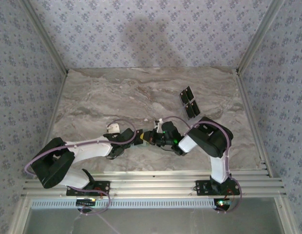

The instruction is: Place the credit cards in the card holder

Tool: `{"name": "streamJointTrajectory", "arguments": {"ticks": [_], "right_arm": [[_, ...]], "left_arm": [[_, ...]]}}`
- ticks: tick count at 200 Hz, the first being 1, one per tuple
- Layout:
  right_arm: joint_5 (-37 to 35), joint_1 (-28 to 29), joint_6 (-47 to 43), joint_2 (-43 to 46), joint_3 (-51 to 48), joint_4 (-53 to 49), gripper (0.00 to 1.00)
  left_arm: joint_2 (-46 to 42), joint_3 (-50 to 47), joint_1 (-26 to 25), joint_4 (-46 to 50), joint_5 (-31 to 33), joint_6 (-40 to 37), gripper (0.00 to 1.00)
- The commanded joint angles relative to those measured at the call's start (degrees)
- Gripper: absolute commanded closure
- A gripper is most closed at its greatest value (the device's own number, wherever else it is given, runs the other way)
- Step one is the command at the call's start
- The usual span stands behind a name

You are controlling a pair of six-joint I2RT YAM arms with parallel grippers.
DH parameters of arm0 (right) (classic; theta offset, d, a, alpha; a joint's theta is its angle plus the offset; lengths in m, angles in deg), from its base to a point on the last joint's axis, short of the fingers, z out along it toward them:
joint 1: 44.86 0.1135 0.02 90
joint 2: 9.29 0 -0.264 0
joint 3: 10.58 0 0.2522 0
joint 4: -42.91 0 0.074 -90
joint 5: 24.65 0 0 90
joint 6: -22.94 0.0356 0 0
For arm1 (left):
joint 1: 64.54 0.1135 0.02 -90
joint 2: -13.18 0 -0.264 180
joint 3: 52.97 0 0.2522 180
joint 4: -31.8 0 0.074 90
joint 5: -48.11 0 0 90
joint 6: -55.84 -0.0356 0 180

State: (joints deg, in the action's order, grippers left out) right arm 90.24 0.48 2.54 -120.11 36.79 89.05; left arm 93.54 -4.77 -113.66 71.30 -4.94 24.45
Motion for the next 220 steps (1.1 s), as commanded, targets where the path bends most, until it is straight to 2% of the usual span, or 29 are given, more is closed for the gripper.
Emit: {"name": "streamJointTrajectory", "arguments": {"ticks": [1, 105, 220], "right_arm": [[-0.21, -0.25, -1.47, 1.84, 0.60, -1.92, 1.00], [0.16, 0.14, -1.42, -1.56, 4.26, -2.42, 1.00], [0.25, 0.28, -1.28, -4.90, 2.10, -0.41, 1.00]], "left_arm": [[1.38, -1.19, -0.03, 5.57, -0.91, -0.42, 0.00], [1.23, -1.13, -0.01, 5.64, -0.83, -0.71, 0.00], [1.37, -1.12, -0.07, 5.72, -0.83, -0.69, 0.00]]}}
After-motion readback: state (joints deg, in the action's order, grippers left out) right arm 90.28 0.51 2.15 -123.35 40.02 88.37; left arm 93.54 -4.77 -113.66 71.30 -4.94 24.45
